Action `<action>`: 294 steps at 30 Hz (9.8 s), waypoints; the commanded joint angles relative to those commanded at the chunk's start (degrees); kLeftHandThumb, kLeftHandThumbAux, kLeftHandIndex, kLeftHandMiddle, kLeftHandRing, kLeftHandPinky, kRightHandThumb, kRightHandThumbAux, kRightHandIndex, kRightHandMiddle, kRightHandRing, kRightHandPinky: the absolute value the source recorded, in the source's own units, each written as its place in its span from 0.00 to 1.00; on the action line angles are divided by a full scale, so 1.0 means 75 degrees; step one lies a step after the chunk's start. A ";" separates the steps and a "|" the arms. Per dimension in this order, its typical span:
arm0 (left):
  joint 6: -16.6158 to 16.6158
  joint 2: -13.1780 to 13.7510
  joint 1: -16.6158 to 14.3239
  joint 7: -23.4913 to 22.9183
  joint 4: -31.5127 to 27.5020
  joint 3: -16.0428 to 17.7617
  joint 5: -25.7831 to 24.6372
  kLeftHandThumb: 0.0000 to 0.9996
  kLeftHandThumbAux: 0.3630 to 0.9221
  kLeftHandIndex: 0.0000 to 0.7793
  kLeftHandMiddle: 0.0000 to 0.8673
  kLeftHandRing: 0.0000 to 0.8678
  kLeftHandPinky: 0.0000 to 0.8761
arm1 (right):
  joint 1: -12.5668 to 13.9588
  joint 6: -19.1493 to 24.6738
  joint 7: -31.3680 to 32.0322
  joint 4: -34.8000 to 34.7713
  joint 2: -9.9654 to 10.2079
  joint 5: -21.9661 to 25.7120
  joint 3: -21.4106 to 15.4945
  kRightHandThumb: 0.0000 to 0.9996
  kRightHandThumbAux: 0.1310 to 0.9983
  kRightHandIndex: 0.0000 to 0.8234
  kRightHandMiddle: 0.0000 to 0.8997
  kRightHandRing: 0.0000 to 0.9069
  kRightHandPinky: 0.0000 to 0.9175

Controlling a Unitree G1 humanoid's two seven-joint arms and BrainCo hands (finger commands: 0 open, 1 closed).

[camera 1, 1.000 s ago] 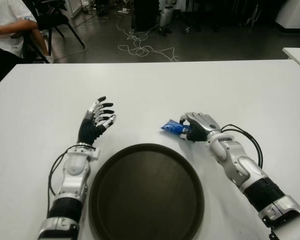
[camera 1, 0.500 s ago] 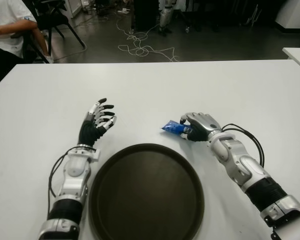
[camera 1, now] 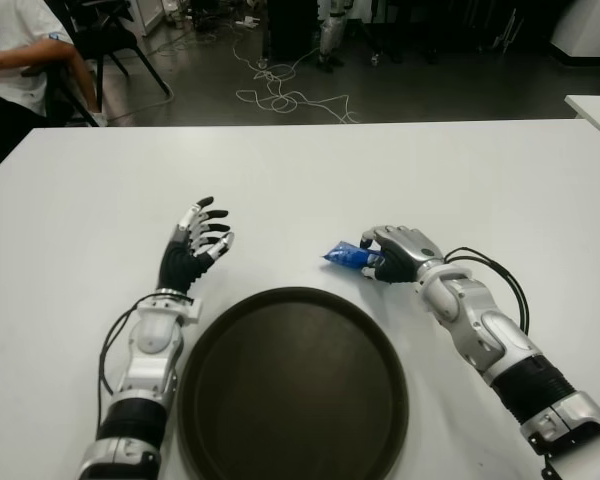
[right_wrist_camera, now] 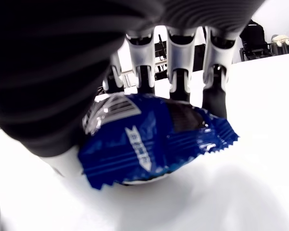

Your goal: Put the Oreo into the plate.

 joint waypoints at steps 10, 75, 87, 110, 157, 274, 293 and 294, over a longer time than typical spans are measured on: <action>0.0029 -0.0010 0.0019 -0.0056 -0.0020 0.0014 -0.0058 0.49 0.65 0.19 0.32 0.35 0.39 | 0.0119 -0.0145 -0.0354 -0.0103 0.0138 0.0172 -0.0230 0.69 0.69 0.53 0.84 0.83 0.80; -0.0346 0.0152 -0.0305 -0.0012 0.0771 0.0178 0.0033 0.46 0.63 0.18 0.31 0.35 0.39 | 0.0929 -0.5173 0.1222 -0.1536 -0.0242 0.2756 -0.0040 0.69 0.69 0.53 0.86 0.86 0.84; -0.0400 0.0175 -0.0335 0.0163 0.0838 0.0161 0.0183 0.44 0.61 0.19 0.32 0.37 0.41 | 0.0837 -0.4740 0.3399 -0.1986 -0.0638 0.4125 -0.0062 0.70 0.69 0.53 0.88 0.89 0.87; -0.0287 0.0223 -0.0260 0.0151 0.0621 0.0061 0.0230 0.46 0.69 0.19 0.32 0.34 0.36 | 0.0806 -0.4400 0.4388 -0.2018 -0.0577 0.4506 -0.0232 0.70 0.69 0.52 0.85 0.86 0.85; -0.0097 0.0185 -0.0182 0.0129 0.0369 0.0069 0.0171 0.45 0.70 0.19 0.32 0.35 0.37 | 0.0880 -0.4681 0.4271 -0.1126 0.0013 0.4630 -0.0353 0.00 0.86 0.06 0.07 0.04 0.06; -0.0540 0.0180 -0.0398 -0.0078 0.0912 0.0103 -0.0033 0.44 0.66 0.19 0.30 0.34 0.38 | -0.2646 -0.2911 -0.0002 0.6274 0.0774 0.5395 -0.4043 0.69 0.68 0.51 0.56 0.56 0.53; -0.0483 0.0162 -0.0458 -0.0232 0.1040 0.0215 -0.0239 0.52 0.60 0.18 0.31 0.35 0.39 | -0.2367 -0.2871 0.0448 0.5826 0.1317 0.5621 -0.4136 0.68 0.69 0.51 0.59 0.60 0.60; -0.0495 0.0170 -0.0459 -0.0208 0.1048 0.0206 -0.0208 0.52 0.60 0.18 0.31 0.35 0.39 | -0.2334 -0.2859 0.0528 0.5767 0.1342 0.5670 -0.4151 0.67 0.69 0.51 0.59 0.60 0.61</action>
